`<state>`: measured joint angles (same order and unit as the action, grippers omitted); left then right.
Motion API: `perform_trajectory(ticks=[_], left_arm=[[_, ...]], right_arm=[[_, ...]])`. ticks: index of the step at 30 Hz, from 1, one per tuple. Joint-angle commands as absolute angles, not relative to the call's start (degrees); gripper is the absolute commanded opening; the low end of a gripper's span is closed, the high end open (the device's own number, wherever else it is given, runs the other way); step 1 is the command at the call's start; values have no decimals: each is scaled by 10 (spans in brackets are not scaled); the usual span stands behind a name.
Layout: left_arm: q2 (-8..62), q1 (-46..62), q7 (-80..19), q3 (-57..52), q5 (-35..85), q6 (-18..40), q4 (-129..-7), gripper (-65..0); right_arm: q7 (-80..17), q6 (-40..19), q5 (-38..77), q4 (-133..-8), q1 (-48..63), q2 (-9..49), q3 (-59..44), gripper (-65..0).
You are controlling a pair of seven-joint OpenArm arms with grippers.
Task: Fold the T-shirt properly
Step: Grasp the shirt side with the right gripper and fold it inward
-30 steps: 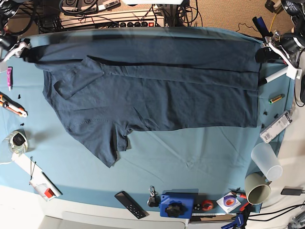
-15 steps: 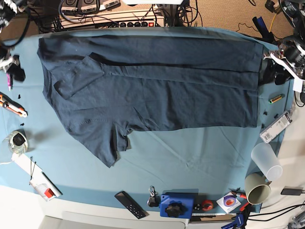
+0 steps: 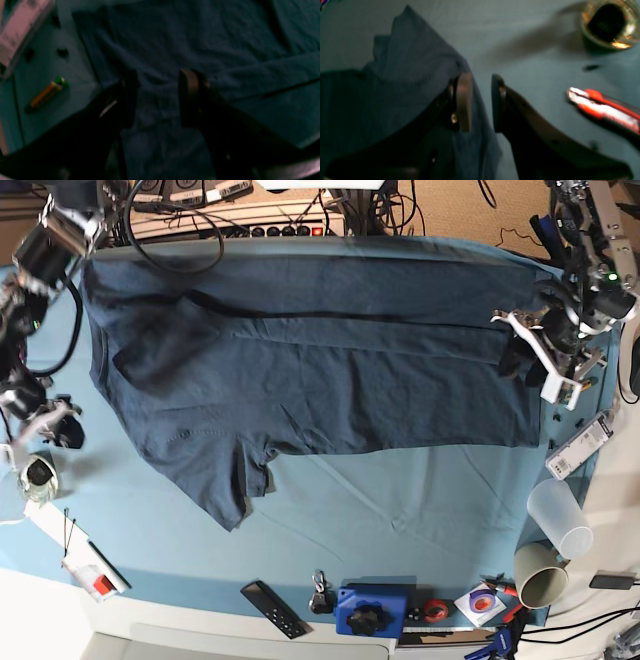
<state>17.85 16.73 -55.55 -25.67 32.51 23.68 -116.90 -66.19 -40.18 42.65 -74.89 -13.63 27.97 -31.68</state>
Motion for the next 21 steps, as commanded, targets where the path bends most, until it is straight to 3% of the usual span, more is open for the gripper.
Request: perform_trajectory(ticks=[1,10,21], left_arm=[[186,161,-538,-255,320,226,-1178,-375],[175,160,-535,-254,302,219,-1178,-375],[152,160,-535,-254,307,219,-1178,-375]], right_arm=[[-639,-400,429,-728,-171,295,-307,-508],[-528,-400,306,-486,-337,292,-159,-508],[-475,-400,256,-380,-359,287,-71,-508]])
